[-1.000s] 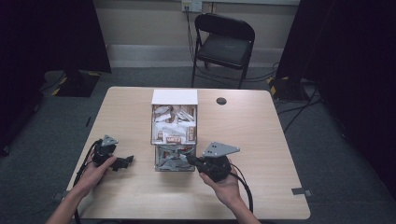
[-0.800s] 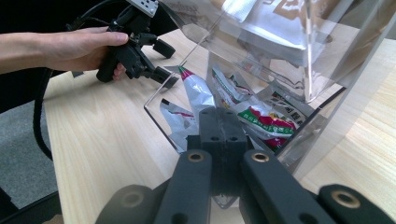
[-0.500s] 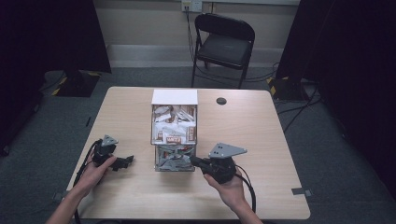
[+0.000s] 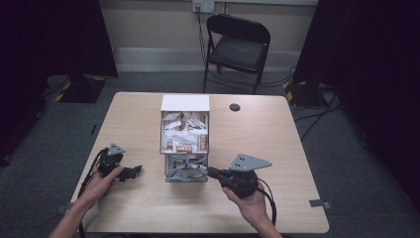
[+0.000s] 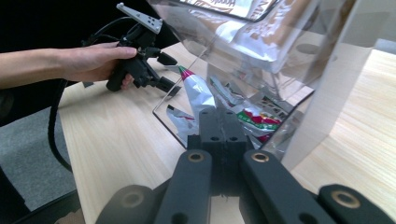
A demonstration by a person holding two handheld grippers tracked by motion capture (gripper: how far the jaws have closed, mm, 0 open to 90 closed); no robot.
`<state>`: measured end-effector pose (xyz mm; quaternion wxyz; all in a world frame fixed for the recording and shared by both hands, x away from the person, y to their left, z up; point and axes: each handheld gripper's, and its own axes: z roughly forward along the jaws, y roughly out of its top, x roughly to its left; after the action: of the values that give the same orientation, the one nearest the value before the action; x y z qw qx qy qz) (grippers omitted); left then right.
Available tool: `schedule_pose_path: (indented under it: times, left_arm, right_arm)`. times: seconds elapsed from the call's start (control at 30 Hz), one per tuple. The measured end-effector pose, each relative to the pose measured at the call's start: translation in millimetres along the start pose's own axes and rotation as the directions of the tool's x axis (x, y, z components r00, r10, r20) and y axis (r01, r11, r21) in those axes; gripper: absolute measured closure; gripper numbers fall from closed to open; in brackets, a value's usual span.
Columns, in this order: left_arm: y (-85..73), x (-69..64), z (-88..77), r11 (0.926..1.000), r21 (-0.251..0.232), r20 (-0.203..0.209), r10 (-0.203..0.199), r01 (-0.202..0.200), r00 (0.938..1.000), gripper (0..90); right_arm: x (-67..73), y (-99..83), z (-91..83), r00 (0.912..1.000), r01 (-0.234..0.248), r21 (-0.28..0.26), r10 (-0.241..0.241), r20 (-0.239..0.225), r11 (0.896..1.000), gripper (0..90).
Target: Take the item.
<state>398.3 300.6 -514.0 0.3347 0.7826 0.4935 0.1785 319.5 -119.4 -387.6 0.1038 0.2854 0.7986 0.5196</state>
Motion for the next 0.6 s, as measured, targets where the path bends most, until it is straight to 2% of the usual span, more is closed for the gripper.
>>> schedule_pose_path:
  times: [0.6]
  left_arm:
    - [0.1,0.4,-0.3,1.0,0.004,-0.001,0.006,-0.006,1.0,0.0]
  right_arm:
    - [-11.3,-3.9,-21.5,0.9986,-0.02,-0.012,0.02,0.049,1.0,90.0]
